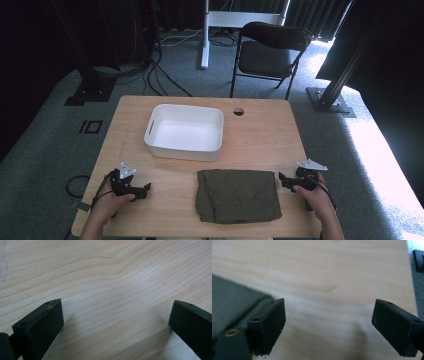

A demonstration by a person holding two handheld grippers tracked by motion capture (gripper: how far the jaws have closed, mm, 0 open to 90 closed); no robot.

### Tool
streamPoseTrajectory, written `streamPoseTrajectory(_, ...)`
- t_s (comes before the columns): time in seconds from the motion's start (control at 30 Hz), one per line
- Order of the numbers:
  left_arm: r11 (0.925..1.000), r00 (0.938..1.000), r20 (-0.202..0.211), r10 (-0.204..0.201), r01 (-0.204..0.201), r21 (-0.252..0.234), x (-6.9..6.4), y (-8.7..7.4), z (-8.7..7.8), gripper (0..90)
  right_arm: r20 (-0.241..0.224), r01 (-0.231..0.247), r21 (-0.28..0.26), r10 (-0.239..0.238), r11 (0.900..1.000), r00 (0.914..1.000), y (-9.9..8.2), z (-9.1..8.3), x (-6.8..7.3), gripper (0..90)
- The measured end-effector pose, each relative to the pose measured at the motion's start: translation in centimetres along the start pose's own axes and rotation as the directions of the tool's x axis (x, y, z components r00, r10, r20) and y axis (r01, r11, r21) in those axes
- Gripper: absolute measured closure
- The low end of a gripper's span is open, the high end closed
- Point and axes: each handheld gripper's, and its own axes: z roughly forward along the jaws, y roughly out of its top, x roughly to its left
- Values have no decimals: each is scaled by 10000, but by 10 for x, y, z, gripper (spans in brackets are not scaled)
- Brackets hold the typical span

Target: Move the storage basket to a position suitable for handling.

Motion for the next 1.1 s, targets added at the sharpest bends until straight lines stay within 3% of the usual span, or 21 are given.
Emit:
streamPoseTrajectory(0.2,10000,10000,-77,30,-30,-22,7,8,2,9,-125,-116,-408,111,9991,9999,22,1,1,117)
streamPoseTrajectory(0.4,9996,10000,-17,-94,94,-257,15,21,3,9,-494,62,-653,-95,9978,9987,40,8,15,117)
streamPoseTrajectory(0.77,9965,9999,104,-39,48,-836,28,57,-6,9,-1227,406,-1120,-543,9929,9910,81,17,54,117)
streamPoseTrajectory(0.9,9913,9998,151,-152,171,-1308,35,73,-14,9,-1470,669,-1212,-846,9904,9855,95,22,73,130)
streamPoseTrajectory(1.0,9883,10000,-77,-38,25,-1524,40,84,-18,9,-1616,814,-1243,-1012,9889,9817,103,26,85,130)
streamPoseTrajectory(1.1,9843,9999,163,-29,57,-1764,41,95,-19,9,-1732,966,-1271,-1180,9872,9778,110,29,96,130)
